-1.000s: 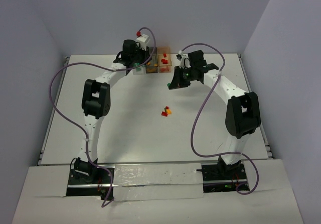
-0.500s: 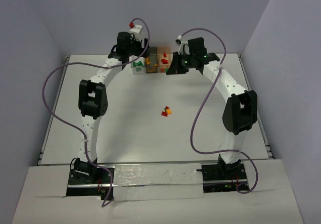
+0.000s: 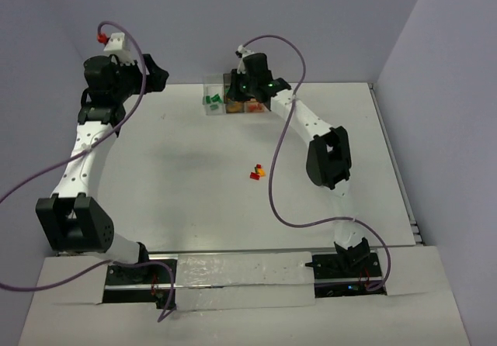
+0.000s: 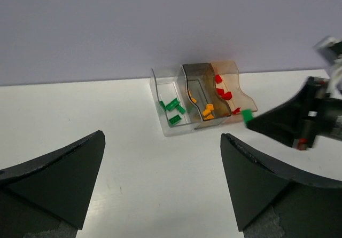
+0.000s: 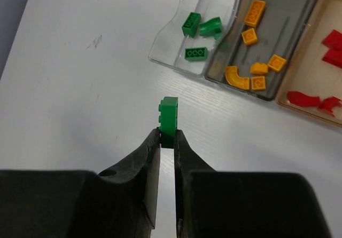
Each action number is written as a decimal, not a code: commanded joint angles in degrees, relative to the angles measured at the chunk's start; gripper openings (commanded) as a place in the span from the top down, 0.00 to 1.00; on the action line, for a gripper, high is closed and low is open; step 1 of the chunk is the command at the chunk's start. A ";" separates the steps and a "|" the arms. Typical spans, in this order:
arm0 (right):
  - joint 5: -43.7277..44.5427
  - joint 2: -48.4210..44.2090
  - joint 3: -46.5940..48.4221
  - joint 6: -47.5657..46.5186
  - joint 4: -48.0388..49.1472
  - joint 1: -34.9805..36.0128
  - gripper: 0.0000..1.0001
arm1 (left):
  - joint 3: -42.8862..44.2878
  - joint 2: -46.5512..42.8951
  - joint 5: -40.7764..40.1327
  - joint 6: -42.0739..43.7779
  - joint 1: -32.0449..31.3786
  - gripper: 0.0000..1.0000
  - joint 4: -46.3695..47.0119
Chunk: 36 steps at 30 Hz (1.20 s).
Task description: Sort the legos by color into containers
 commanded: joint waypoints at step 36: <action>5.18 11.41 7.98 1.86 28.43 4.14 0.00 | -8.06 -8.24 2.91 -4.97 4.17 0.01 -6.32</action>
